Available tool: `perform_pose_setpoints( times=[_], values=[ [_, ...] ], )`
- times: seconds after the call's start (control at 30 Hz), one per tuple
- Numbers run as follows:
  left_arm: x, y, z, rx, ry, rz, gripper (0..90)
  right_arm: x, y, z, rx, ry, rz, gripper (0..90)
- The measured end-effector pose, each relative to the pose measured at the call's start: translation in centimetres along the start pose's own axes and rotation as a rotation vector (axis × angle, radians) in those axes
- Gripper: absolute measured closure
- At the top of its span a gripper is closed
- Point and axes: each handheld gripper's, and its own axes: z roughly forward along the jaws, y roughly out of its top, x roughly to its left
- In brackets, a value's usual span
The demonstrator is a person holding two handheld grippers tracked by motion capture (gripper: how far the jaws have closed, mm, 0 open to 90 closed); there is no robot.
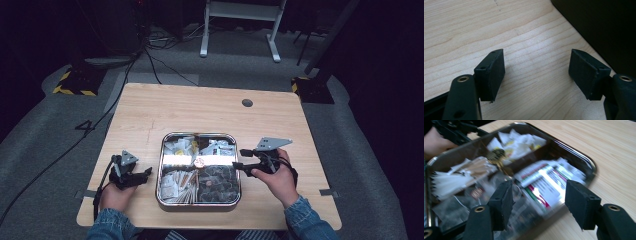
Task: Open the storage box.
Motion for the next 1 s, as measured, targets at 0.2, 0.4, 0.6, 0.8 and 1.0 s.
perform_pose_setpoints(
  times=[0.2,0.4,0.6,0.8,1.0],
  values=[
    [-0.1,-0.2,-0.1,-0.002,0.002,-0.001,29.5,1.0,1.4,2.1,0.025,0.049,-0.02,40.3],
    [-0.2,-0.3,-0.2,-0.003,0.0,-0.002,29.6,2.2,2.5,4.8,0.078,0.096,-0.058,40.2],
    [0.0,-0.2,-0.1,-0.003,-0.003,0.002,29.4,3.0,3.1,6.6,0.108,0.141,-0.063,43.3],
    [0.0,0.0,0.0,-0.001,-0.006,0.0,29.4,3.5,3.5,8.3,0.148,0.147,-0.056,47.4],
    [0.0,0.0,0.0,-0.001,-0.003,0.002,29.5,4.0,3.6,9.5,0.169,0.13,-0.097,52.1]
  ],
)
